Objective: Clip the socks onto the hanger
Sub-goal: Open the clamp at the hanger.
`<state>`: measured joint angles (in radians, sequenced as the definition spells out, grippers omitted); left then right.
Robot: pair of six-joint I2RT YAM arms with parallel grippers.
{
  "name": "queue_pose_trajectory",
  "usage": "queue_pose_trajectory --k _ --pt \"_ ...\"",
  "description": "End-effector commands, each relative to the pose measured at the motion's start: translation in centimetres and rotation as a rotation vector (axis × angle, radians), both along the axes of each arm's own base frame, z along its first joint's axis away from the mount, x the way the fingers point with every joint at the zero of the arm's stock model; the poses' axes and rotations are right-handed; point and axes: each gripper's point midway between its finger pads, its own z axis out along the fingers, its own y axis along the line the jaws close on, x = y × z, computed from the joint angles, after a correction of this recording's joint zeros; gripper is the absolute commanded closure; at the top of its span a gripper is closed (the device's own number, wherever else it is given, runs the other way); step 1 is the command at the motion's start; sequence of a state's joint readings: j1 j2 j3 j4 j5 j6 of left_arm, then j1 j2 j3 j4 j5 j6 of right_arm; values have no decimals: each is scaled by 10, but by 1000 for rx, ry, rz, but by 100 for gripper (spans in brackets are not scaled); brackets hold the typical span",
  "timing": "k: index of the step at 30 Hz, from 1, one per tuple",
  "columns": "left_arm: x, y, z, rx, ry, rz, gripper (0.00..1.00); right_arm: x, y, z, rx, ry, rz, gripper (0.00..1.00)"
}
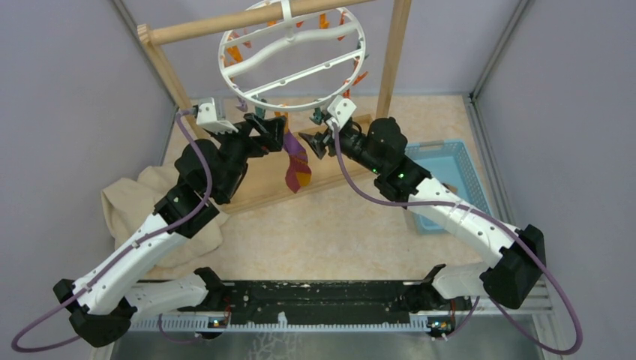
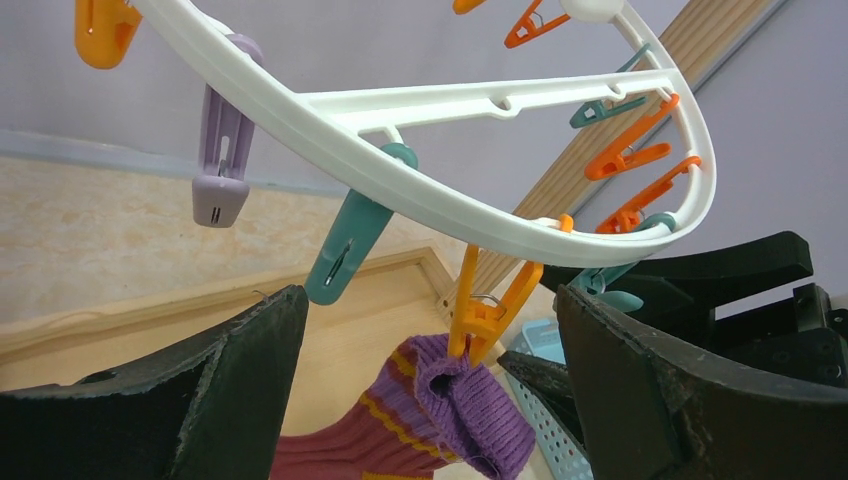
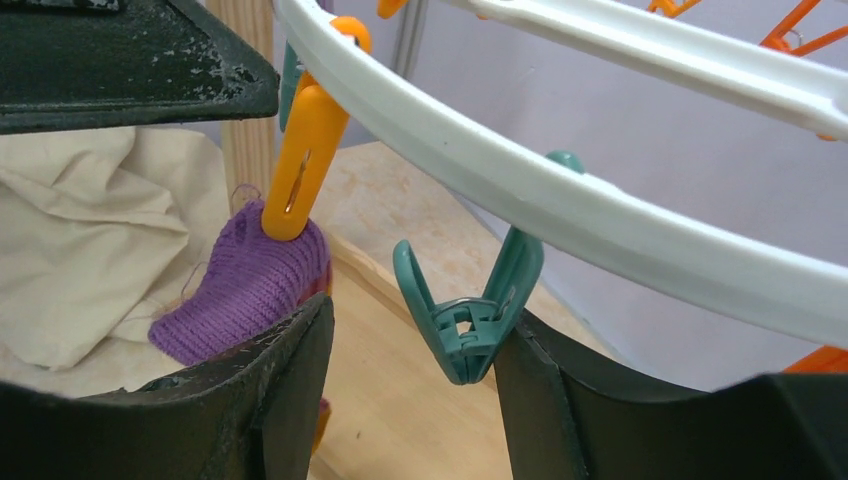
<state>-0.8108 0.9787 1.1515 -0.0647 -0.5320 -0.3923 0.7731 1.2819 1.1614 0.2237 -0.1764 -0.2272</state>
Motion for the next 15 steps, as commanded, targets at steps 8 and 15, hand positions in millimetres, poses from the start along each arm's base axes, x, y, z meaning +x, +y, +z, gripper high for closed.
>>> queue_pose_trajectory --k 8,15 --pt "-3 5 8 -14 -12 6 1 6 -22 51 79 -160 -49 66" --pt "-4 5 6 -17 -9 1 1 1 -24 53 93 -152 -33 100"
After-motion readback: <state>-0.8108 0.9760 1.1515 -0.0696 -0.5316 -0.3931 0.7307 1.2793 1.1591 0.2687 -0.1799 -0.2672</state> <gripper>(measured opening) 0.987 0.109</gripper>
